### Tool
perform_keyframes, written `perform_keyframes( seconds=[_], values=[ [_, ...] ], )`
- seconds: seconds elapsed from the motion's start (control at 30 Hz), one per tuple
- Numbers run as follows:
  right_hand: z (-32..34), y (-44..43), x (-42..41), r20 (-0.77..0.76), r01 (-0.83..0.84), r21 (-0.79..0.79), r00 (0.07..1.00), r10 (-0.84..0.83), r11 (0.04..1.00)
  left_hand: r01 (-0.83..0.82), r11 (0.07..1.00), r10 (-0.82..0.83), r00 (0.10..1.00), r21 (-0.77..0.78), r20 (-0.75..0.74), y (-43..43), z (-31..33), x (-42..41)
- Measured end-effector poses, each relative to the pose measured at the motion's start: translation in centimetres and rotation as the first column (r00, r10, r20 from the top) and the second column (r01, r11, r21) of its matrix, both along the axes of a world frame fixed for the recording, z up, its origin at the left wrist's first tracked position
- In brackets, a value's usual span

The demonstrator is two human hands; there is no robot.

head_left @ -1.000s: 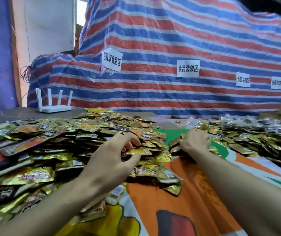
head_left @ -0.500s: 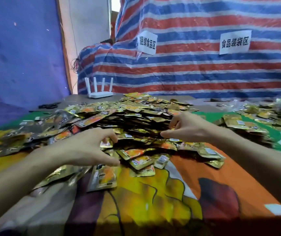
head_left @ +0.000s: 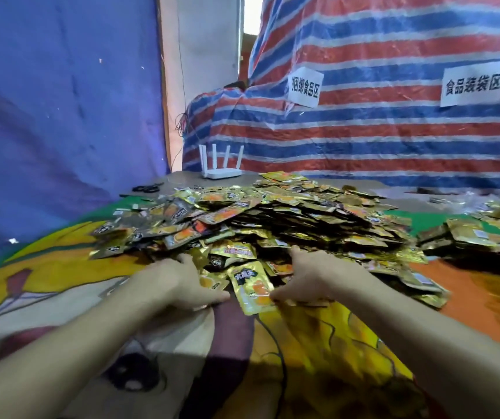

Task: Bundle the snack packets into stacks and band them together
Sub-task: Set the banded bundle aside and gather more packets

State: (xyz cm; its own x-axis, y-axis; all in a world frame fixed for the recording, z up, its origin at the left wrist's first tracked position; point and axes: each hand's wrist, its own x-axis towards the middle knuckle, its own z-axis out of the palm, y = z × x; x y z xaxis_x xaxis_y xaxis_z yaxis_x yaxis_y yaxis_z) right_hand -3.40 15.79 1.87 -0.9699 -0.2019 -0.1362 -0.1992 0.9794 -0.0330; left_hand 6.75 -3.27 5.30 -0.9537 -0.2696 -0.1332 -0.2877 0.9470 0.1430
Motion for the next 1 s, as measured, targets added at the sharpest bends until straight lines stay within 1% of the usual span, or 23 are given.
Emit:
perform_keyframes(
  seconds=[0.1,0.17,0.27,0.3,0.4,0.43,0.5,0.57,0.63,0.73,0.8,0.87,0.93,1.0],
  values=[
    [-0.1,-0.1,0.0,-0.093,-0.029,-0.031,0.995,0.026,0.999,-0.001,0.998,-0.001,1.0,0.069,0.028,-1.0,-0.3,0.0],
    [-0.1,-0.1,0.3,-0.114,-0.025,-0.037,0.993,0.02,0.999,0.01,0.997,-0.011,1.0,0.078,0.013,-1.6,-0.7,-0.2],
    [-0.2,-0.8,0.8,-0.122,0.005,-0.036,0.992,-0.01,0.999,-0.018,0.998,0.021,0.998,0.059,-0.061,-2.1,-1.6,-0.9],
    [-0.2,-1.1,1.1,-0.1,0.014,-0.034,0.995,-0.018,0.999,-0.032,0.998,0.036,0.996,0.045,-0.086,-2.4,-2.1,-1.2],
    [-0.2,-2.2,1.6,0.062,0.02,-0.048,0.998,-0.017,0.999,-0.086,0.996,0.088,0.982,0.022,-0.165,-3.0,-3.9,-2.7],
    [-0.1,-2.6,1.7,0.084,0.008,-0.041,0.996,-0.004,0.999,-0.103,0.994,0.105,0.978,0.023,-0.181,-3.1,-4.3,-3.1],
    [0.1,-3.0,1.6,0.049,-0.037,-0.002,0.998,0.037,0.999,-0.107,0.994,0.112,0.971,0.036,-0.211,-3.2,-4.9,-3.9],
    [0.2,-3.3,1.4,-0.025,-0.08,0.023,0.996,0.08,0.997,-0.096,0.994,0.105,0.971,0.05,-0.216,-3.0,-5.2,-4.7],
    [-0.1,-3.6,1.2,-0.09,-0.106,0.035,0.99,0.108,0.994,-0.093,0.994,0.103,0.977,0.061,-0.187,-2.6,-5.6,-5.3],
    [-0.5,-4.2,1.5,-0.181,-0.133,0.106,0.972,0.15,0.985,-0.055,0.998,0.057,0.99,0.019,-0.131,-2.1,-6.0,-5.8],
    [-0.8,-4.8,1.9,-0.252,-0.164,0.206,0.944,0.214,0.965,0.007,0.999,-0.013,0.985,-0.031,-0.171,-1.7,-6.2,-5.8],
    [-1.4,-5.6,2.3,-0.288,-0.188,0.286,0.918,0.272,0.939,0.079,0.988,-0.109,0.966,-0.132,-0.236,-0.9,-6.6,-5.6],
    [-2.0,-6.3,2.5,-0.275,-0.181,0.287,0.925,0.262,0.941,0.125,0.964,-0.191,0.939,-0.234,-0.286,0.1,-7.1,-5.4],
    [-2.4,-6.4,2.2,-0.255,-0.173,0.212,0.94,0.225,0.962,0.154,0.949,-0.242,0.916,-0.276,-0.319,0.6,-7.4,-5.2]
  ],
)
